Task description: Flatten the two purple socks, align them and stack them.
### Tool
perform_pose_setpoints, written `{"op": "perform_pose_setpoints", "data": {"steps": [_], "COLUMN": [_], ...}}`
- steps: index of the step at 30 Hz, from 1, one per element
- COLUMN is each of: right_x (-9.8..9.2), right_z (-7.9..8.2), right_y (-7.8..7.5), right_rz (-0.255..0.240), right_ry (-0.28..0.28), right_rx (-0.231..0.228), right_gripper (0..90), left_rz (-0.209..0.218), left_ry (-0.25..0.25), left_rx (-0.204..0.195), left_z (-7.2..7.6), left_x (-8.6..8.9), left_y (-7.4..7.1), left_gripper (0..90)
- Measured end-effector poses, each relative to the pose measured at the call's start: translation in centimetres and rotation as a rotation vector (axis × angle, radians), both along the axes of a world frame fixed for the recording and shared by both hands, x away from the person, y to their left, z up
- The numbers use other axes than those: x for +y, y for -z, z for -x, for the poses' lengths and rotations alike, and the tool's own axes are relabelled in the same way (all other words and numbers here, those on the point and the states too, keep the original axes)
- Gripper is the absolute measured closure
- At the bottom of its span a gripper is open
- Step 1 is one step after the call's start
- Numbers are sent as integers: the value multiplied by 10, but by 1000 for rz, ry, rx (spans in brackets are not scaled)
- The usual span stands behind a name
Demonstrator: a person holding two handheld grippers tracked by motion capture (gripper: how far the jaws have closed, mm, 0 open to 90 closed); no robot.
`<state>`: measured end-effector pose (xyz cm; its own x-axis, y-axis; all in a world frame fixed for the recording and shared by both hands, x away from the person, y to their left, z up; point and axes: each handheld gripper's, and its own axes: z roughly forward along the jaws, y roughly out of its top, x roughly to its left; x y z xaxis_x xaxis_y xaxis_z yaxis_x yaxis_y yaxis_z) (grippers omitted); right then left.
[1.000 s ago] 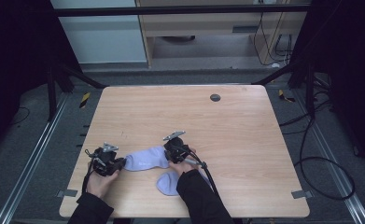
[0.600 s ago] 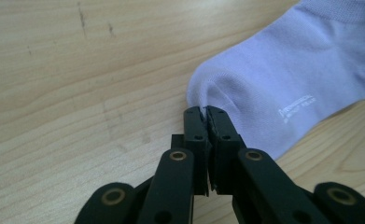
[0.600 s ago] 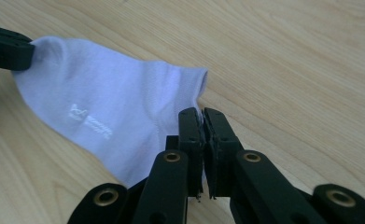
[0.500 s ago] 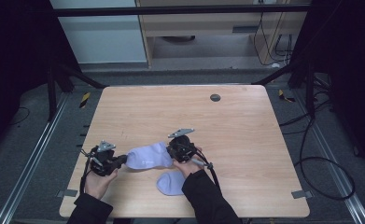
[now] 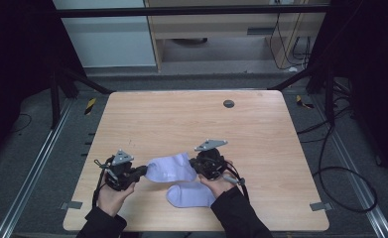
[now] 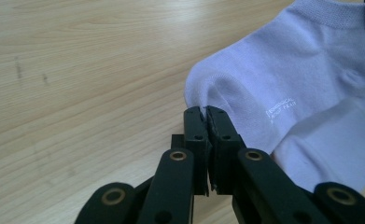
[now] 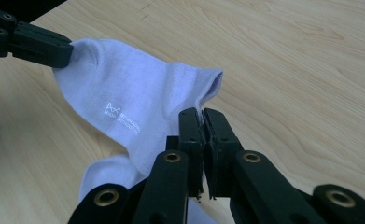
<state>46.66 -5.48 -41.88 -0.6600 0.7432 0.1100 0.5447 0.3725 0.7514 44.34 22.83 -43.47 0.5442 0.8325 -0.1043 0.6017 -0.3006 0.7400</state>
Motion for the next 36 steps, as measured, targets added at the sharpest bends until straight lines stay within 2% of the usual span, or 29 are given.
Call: {"op": "perform_pose_setpoints", "data": {"steps": [11,21,36], "right_x": [-35,-54,-66], "right_z": [25,49,60], "right_y": [3,10,22], "right_rz": [6,4,16], "right_ry": [24,27,30], "right_rx": [5,21,51], "right_gripper": [870,869,869], "left_rz": [-19,-48,-83], "left_ry": [72,127,174], "left_rx": [7,29,68], "left_z": [12,20,29], "left_x": [-32,-50,-62], "left_y": [-1,6,19], "left_gripper": [870,869,869]}}
